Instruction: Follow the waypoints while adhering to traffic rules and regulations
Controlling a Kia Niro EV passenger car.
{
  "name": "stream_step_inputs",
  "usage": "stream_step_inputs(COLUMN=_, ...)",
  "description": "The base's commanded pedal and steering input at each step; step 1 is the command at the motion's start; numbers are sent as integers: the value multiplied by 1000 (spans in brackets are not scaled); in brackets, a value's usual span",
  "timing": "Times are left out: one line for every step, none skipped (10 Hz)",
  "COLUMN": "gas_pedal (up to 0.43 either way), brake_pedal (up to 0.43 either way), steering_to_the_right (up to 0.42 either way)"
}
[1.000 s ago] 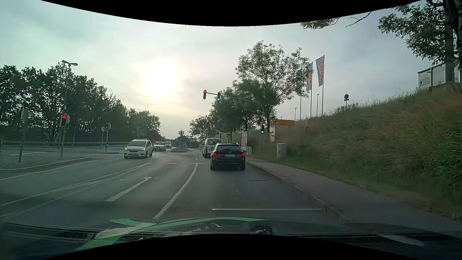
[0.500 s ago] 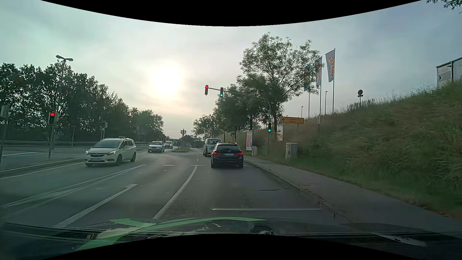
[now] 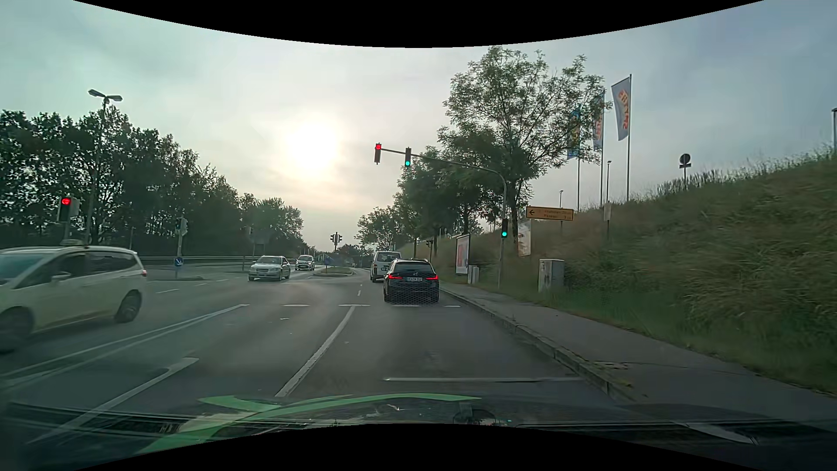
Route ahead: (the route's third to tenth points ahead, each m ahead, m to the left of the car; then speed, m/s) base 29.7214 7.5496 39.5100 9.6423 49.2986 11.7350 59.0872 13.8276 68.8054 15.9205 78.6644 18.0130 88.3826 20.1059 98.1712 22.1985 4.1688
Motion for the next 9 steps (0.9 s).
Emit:
stream_step_inputs(gas_pedal=228, brake_pedal=0, steering_to_the_right=-53)
stream_step_inputs(gas_pedal=248, brake_pedal=0, steering_to_the_right=-54)
stream_step_inputs(gas_pedal=260, brake_pedal=0, steering_to_the_right=-54)
stream_step_inputs(gas_pedal=260, brake_pedal=0, steering_to_the_right=-54)
stream_step_inputs(gas_pedal=260, brake_pedal=0, steering_to_the_right=-54)
stream_step_inputs(gas_pedal=260, brake_pedal=0, steering_to_the_right=-54)
stream_step_inputs(gas_pedal=260, brake_pedal=0, steering_to_the_right=-54)
stream_step_inputs(gas_pedal=260, brake_pedal=0, steering_to_the_right=-54)
stream_step_inputs(gas_pedal=248, brake_pedal=0, steering_to_the_right=-52)
